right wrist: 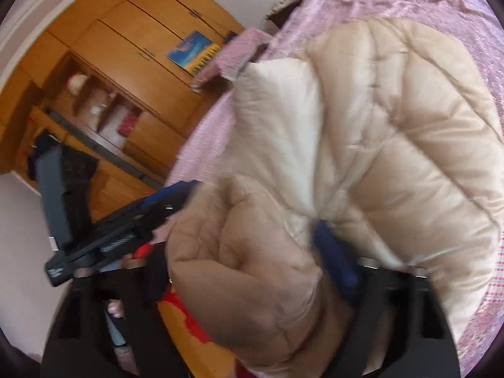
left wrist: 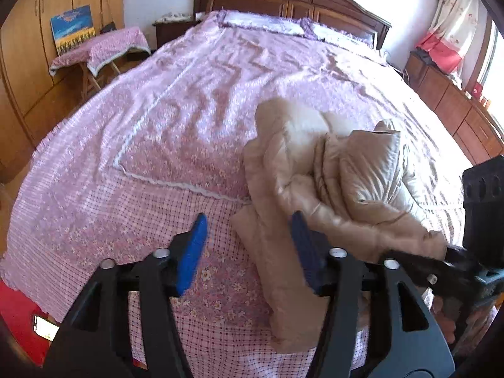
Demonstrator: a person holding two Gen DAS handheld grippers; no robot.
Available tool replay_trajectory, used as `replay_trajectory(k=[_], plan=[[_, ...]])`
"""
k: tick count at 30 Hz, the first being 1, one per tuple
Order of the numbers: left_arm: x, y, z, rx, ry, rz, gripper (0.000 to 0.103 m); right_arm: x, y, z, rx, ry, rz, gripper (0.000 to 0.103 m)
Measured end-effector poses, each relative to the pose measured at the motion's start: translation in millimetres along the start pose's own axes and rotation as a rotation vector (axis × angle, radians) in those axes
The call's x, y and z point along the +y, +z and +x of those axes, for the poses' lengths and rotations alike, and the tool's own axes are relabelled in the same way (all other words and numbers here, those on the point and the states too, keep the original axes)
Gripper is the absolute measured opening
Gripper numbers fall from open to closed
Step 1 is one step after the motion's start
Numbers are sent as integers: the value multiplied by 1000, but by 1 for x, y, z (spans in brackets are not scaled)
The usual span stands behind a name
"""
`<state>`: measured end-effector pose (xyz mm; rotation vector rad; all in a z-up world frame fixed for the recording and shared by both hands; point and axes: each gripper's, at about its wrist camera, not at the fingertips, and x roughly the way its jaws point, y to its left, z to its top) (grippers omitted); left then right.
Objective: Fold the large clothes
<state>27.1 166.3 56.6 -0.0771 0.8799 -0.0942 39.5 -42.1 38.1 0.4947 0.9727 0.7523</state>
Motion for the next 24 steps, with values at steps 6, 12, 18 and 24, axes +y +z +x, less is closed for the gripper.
replay_trajectory(k=[6,12,18,24], plan=[[-11,5,-15,-25,-24,17,60,-2,-6,-28,-28,20,25,84],[-29,22,-27,-55,-109,5,76,1,-5,-74,-134,6,-2,84],[-70,41,-10,-41,-144,81,80,-57,-6,-105,-260,-118,142,83],[-102,50,22,-27,15,193,80,-114,-13,-88,-237,-305,233,63]])
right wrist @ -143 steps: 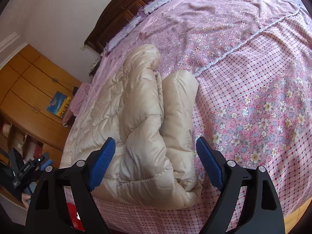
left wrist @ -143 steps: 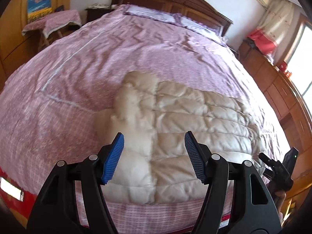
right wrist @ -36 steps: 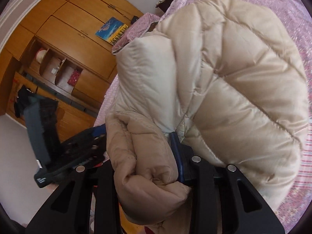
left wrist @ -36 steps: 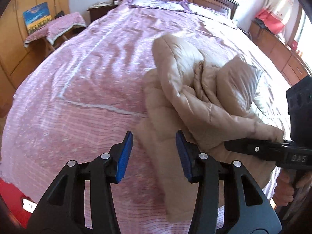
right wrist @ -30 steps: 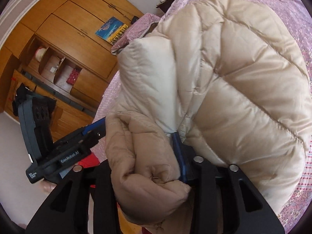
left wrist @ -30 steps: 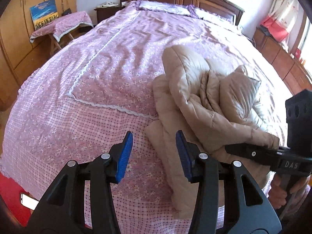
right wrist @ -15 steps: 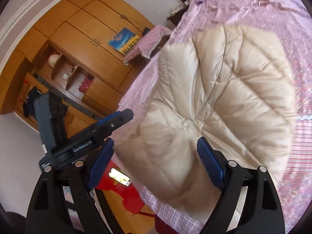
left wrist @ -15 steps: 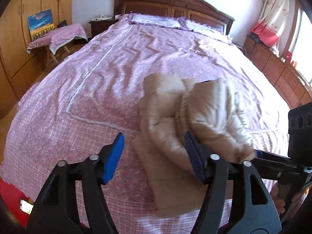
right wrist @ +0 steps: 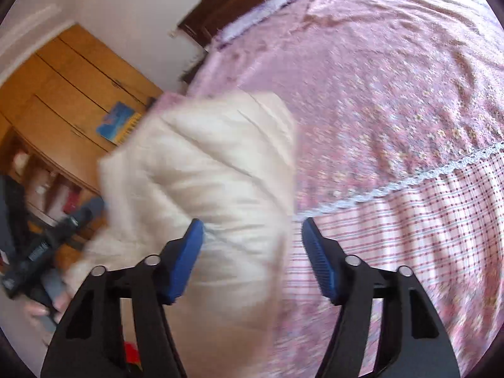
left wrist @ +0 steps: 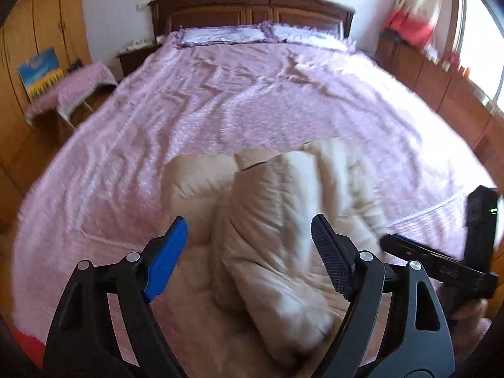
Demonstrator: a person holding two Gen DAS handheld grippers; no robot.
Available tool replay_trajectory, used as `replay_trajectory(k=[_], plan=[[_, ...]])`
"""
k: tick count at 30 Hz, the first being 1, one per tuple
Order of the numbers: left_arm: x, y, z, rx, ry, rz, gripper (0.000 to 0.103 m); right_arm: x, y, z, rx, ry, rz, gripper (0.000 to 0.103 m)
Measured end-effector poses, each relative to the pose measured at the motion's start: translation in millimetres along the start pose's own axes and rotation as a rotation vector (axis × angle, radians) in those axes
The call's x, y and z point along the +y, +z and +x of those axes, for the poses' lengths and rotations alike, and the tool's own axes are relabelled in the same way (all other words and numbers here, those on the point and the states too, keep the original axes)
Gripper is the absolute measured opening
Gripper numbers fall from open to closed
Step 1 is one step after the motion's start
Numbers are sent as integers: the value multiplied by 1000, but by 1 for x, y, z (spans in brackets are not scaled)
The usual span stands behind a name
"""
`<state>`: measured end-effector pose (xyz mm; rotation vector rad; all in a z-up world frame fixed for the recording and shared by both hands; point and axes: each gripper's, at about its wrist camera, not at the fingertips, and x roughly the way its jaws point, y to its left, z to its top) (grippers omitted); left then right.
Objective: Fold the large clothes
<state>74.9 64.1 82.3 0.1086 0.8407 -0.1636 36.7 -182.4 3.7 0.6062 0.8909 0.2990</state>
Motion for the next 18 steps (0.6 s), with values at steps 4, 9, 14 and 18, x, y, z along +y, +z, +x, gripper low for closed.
replay_trajectory(k=[4,9,14,18], plan=[[12,-3,11,22,66,-22,80,9,-2,14,21,36,-47,57],[56,-26,16,48,96,-129,82,36,0,26,51,117,-108,57],[100,-56,21,67,117,-233,83,72,-2,40,72,121,-231,57],[128,-77,29,79,107,-328,85,96,-4,59,93,96,-311,57]])
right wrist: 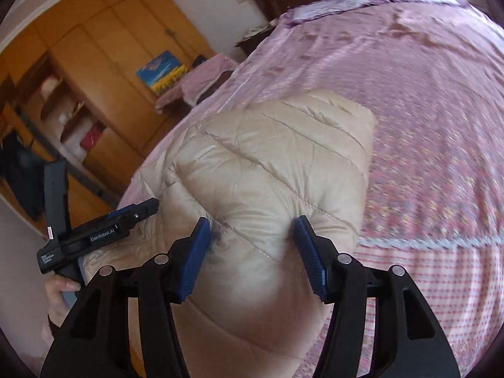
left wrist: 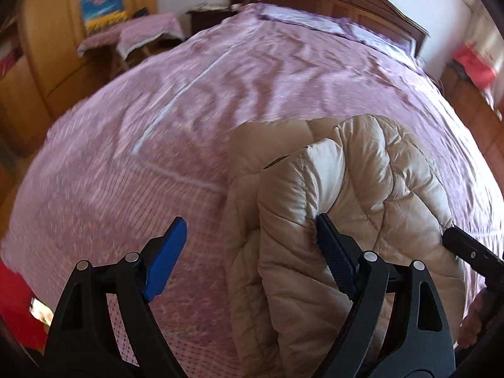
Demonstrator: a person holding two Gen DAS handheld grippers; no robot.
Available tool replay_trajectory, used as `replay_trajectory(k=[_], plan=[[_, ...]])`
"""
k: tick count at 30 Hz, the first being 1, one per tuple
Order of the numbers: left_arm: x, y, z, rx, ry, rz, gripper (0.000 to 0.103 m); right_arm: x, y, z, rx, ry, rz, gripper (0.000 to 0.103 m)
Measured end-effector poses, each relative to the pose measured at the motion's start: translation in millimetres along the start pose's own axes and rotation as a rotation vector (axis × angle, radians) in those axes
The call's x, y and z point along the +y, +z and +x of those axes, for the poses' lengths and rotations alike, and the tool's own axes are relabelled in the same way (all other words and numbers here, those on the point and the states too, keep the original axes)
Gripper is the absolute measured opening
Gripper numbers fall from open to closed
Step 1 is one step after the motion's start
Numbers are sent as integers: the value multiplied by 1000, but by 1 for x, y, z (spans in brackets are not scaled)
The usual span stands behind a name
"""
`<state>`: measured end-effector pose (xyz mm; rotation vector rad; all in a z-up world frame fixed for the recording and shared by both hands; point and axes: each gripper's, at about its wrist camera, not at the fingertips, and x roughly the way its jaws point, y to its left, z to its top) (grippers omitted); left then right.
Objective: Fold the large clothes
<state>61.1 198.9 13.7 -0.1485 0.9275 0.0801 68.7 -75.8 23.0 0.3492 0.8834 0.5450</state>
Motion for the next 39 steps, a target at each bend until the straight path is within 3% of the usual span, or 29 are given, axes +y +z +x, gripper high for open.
replay_trajectory(k=[8,12,17,23,29,36,39], plan=[[32,-22,18,42,-21,-117,86,26,-4,27,27,-48,-121,57],[33,-24,6,41,-108,-171,84,17,-5,23,37,-37,-96,59],[11,-26,-20,20,-216,-106,84,8,-6,17,36,-22,-81,63],[1,-32,-5,101,-219,-100,84,2,-5,-4,5,3,-30,85],[8,-37,0,122,-244,-126,85,-28,-14,-27,25,-30,67,88],[8,-39,9,146,-232,-123,88,-49,-27,-12,123,60,191,93],[10,-41,12,155,-235,-129,88,-44,-27,-4,142,91,185,93]])
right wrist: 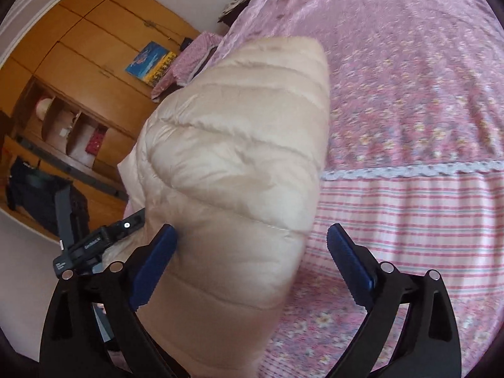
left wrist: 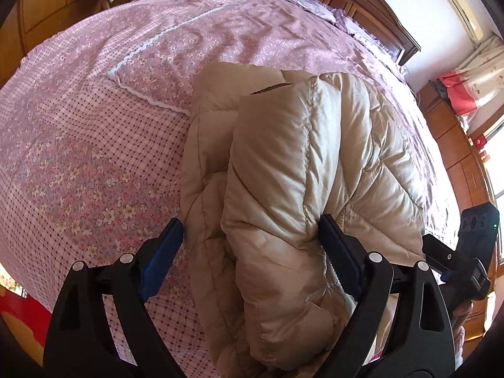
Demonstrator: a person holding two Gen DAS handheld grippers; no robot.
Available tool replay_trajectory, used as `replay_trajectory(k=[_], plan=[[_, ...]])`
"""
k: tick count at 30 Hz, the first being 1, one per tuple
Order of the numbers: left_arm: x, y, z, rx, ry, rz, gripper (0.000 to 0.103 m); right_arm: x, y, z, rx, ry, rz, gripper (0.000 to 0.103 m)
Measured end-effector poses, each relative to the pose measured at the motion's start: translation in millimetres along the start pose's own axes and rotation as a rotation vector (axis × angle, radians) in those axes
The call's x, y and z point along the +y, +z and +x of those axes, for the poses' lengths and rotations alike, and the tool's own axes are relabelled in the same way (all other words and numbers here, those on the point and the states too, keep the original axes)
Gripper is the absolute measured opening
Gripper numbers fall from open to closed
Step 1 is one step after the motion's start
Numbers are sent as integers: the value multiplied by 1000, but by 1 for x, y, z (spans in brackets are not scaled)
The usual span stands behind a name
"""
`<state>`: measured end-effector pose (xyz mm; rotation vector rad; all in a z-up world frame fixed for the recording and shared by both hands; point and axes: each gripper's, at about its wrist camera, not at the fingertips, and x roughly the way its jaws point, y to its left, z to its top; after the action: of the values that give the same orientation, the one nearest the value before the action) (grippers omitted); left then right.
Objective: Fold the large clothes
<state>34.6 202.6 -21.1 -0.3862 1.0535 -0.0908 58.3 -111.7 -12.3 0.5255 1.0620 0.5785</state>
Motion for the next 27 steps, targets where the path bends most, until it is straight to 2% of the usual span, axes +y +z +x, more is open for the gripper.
replay_trajectory(k=[4,9,13,16,19,21,23,27], plan=[[4,-1,3,5,-17,-15,88,5,6,13,29,28,-9,95],[12,0,12,32,-52,-52,88,-3,11,32,86,104,65,98],[18,-1,18,48,-123,-93,86,0,18,42,110,139,91,98],[22,-2,23,67,-207,-123,77,7,24,46,123,156,88,96],[22,-3,26,58,-315,-157,70,16,29,43,92,188,75,88],[18,-5,27,38,-348,-164,69,22,31,34,46,216,49,76],[12,-4,26,13,-378,-161,68,27,34,23,-4,242,26,69],[-13,6,22,-29,-415,-114,65,38,43,-3,-97,275,-21,67]])
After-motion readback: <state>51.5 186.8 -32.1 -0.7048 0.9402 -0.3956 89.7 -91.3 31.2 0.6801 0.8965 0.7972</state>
